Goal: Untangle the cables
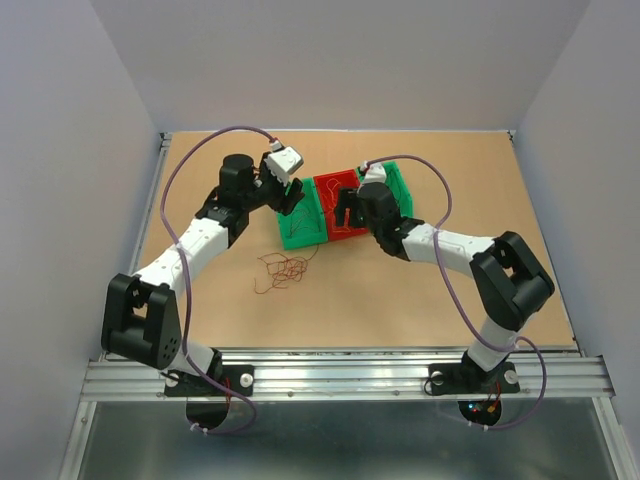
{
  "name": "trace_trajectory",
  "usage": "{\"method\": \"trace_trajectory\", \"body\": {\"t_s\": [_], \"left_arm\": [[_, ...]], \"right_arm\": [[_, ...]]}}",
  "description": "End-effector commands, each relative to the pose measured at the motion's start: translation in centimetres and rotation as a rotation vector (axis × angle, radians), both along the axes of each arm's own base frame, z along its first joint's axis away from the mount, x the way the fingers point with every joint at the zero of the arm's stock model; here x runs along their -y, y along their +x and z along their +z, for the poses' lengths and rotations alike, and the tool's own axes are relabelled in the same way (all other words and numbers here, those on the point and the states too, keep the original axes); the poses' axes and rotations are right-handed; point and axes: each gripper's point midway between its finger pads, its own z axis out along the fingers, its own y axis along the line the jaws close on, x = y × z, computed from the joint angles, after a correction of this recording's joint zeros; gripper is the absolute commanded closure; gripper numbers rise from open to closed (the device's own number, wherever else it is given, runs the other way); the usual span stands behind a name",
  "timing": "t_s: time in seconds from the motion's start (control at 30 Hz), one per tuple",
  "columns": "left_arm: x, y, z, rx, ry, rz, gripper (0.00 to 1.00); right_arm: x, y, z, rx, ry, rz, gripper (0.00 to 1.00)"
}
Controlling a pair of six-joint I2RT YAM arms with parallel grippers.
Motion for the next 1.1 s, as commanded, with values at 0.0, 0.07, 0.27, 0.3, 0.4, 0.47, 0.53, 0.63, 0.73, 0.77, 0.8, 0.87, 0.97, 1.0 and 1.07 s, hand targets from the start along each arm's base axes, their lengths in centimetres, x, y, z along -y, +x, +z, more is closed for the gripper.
{"method": "trace_trajectory", "body": {"t_s": [0.0, 0.07, 0.27, 0.3, 0.4, 0.47, 0.53, 0.63, 0.73, 0.77, 0.8, 0.87, 0.97, 1.0, 1.07], "left_arm": [[-0.4, -1.8, 0.4, 0.051, 0.05, -0.039, 0.29], [-0.4, -2.6, 0.2, 0.046, 0.064, -0.065, 0.29], [-0.5, -6.7, -3.0, 0.009, 0.184, -0.183, 0.27], [-0.5, -7.1, -3.3, 0.019, 0.198, -0.195, 0.26], [-1.1, -10.2, -6.8, -0.041, 0.256, -0.273, 0.19], [-1.0, -11.9, -7.6, -0.045, 0.282, -0.333, 0.11], [-1.2, -13.4, -9.1, -0.072, 0.307, -0.37, 0.07], [-1.1, -14.0, -10.1, -0.083, 0.345, -0.368, 0.05], [-1.0, -14.1, -11.5, -0.123, 0.386, -0.362, 0.05], [-1.2, -13.9, -12.0, -0.135, 0.406, -0.346, 0.05], [-1.1, -13.8, -12.2, -0.142, 0.415, -0.34, 0.06], [-1.1, -13.7, -13.2, -0.17, 0.445, -0.33, 0.11], [-1.3, -13.3, -13.7, -0.184, 0.459, -0.299, 0.2], [-1.3, -13.1, -13.6, -0.178, 0.458, -0.296, 0.23], [-1.3, -13.1, -13.6, -0.172, 0.456, -0.291, 0.42]], "right_arm": [[0.6, -0.2, 1.1, 0.045, -0.007, -0.014, 0.25], [0.8, 0.0, 1.1, 0.048, -0.011, -0.027, 0.32], [0.3, -1.5, 1.4, 0.034, 0.021, 0.043, 0.25], [0.2, -1.9, 1.7, 0.036, 0.027, 0.058, 0.23], [0.9, -3.2, 2.1, 0.039, 0.035, 0.077, 0.16], [1.7, -4.0, 2.5, 0.05, 0.038, 0.068, 0.11], [2.3, -4.6, 3.0, 0.06, 0.044, 0.062, 0.09], [3.3, -5.6, 3.8, 0.076, 0.055, 0.047, 0.06], [4.0, -6.3, 4.5, 0.092, 0.067, 0.041, 0.05], [4.2, -6.5, 4.7, 0.098, 0.069, 0.038, 0.05], [4.4, -6.6, 5.0, 0.106, 0.075, 0.035, 0.05], [4.8, -6.8, 4.8, 0.104, 0.069, 0.025, 0.05], [5.1, -7.1, 4.8, 0.107, 0.065, 0.017, 0.05], [5.3, -7.1, 4.8, 0.109, 0.065, 0.017, 0.05], [5.2, -7.3, 4.9, 0.11, 0.067, 0.027, 0.06]]}}
